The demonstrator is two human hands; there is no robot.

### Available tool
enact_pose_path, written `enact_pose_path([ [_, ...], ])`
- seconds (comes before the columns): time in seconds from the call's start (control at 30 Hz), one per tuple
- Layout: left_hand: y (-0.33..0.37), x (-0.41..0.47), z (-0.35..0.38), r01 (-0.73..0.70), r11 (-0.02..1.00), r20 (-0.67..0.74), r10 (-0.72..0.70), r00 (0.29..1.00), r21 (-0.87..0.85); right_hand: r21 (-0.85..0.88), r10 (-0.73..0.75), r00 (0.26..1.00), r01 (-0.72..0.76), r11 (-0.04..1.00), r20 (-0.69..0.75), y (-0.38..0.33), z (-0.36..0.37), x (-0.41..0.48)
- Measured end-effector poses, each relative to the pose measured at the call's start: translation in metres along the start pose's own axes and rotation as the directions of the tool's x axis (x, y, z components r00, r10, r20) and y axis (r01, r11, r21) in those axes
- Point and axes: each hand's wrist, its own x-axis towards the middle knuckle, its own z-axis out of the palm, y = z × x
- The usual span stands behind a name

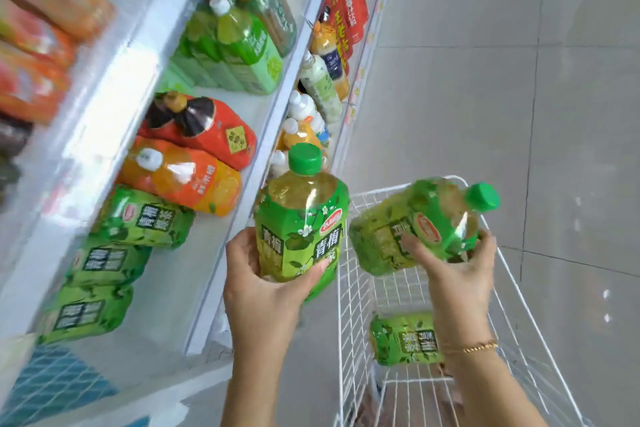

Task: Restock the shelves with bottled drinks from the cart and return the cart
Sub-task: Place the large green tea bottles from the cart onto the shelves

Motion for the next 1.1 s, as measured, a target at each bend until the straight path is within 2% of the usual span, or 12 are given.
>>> enact_pose_path([
  [0.03,-0.001,-0.002,-0.011,0.016,0.999,-0.007,-0.016,1.000,-0.035,0.032,-0.040,0.998,0.039,0.999,0.043,-0.013,0.005,-0.007],
  [0.13,-0.011,-0.007,-0.040,0.069,0.990,-0.045,-0.075,0.996,-0.119,-0.068,-0.124,0.967,0.142,0.988,0.224,-0.041,0.035,-0.026],
  [0.23,-0.026,-0.010,-0.062,0.102,0.983,-0.141,-0.123,0.982,-0.150,-0.086,-0.165,0.892,0.220,0.972,0.420,-0.050,0.077,-0.045],
  [0.33,-0.044,-0.009,-0.083,0.130,0.970,-0.220,-0.175,0.960,-0.205,-0.077,-0.135,0.824,0.211,0.975,0.551,-0.042,0.118,-0.062],
  [0.53,-0.090,0.006,-0.118,0.187,0.952,-0.384,-0.270,0.883,-0.240,-0.095,-0.068,0.768,0.166,0.982,0.637,-0.012,0.183,-0.087],
  [0.6,-0.106,0.012,-0.125,0.177,0.962,-0.445,-0.254,0.859,-0.208,-0.120,-0.066,0.736,0.197,0.973,0.673,0.002,0.201,-0.092],
  [0.77,-0.147,0.030,-0.136,0.087,0.990,-0.576,-0.137,0.806,-0.114,-0.150,0.008,0.694,0.144,0.978,0.720,0.035,0.239,-0.095],
  [0.87,-0.167,0.041,-0.138,0.058,0.991,-0.651,-0.124,0.749,-0.123,-0.184,0.014,0.654,0.192,0.964,0.756,0.049,0.259,-0.099],
  [0.93,-0.177,0.048,-0.137,0.039,0.986,-0.663,-0.138,0.736,-0.162,-0.217,0.010,0.632,0.251,0.943,0.775,0.057,0.272,-0.099],
  [1.1,-0.203,0.054,-0.137,0.099,0.991,-0.704,-0.137,0.697,-0.095,-0.203,-0.064,0.521,0.439,0.875,0.851,0.078,0.293,-0.099],
])
